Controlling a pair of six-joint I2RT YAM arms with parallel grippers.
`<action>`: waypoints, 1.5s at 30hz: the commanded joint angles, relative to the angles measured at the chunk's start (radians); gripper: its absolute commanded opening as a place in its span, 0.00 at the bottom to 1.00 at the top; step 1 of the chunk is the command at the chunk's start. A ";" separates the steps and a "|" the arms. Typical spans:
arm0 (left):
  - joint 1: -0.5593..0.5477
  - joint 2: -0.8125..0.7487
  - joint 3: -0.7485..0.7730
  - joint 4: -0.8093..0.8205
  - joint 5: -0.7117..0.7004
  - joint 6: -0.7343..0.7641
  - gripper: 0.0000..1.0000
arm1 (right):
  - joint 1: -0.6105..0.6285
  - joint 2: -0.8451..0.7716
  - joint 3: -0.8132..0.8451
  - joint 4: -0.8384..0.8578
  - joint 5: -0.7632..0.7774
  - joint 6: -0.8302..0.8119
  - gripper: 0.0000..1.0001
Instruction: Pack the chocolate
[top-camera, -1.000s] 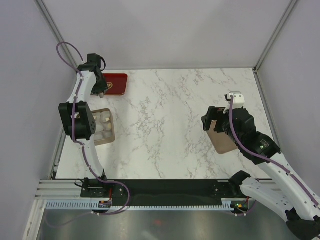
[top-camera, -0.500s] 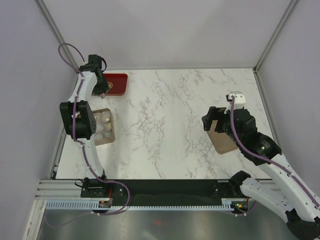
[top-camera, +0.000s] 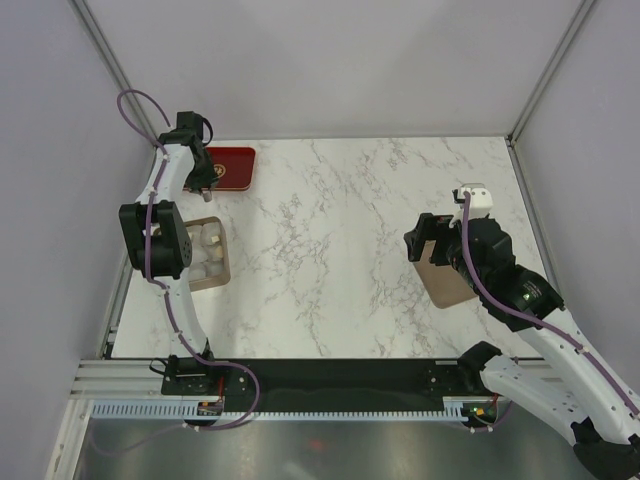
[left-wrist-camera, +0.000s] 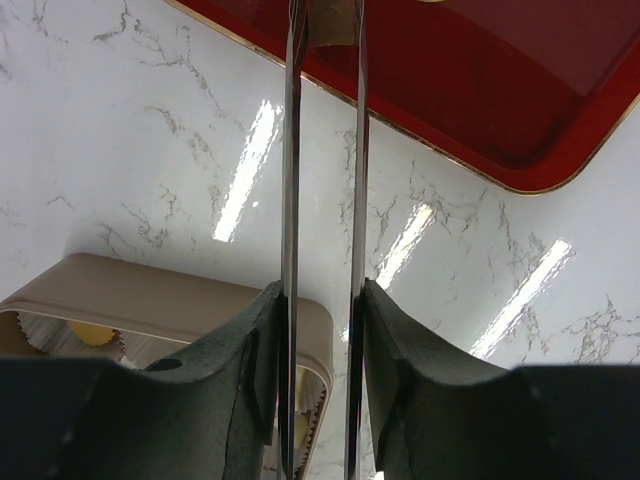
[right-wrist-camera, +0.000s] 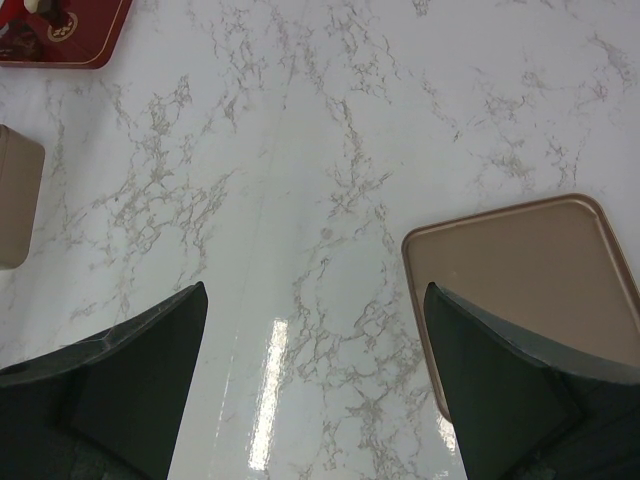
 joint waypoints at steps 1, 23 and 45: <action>0.007 -0.013 -0.003 0.028 0.004 -0.008 0.42 | 0.003 -0.010 -0.003 0.022 0.022 -0.006 0.98; 0.005 -0.282 -0.111 -0.028 0.049 0.054 0.35 | 0.003 -0.065 0.027 -0.009 -0.001 -0.003 0.98; 0.007 -0.741 -0.558 -0.169 -0.028 0.066 0.34 | 0.003 -0.105 0.017 -0.021 -0.091 -0.006 0.98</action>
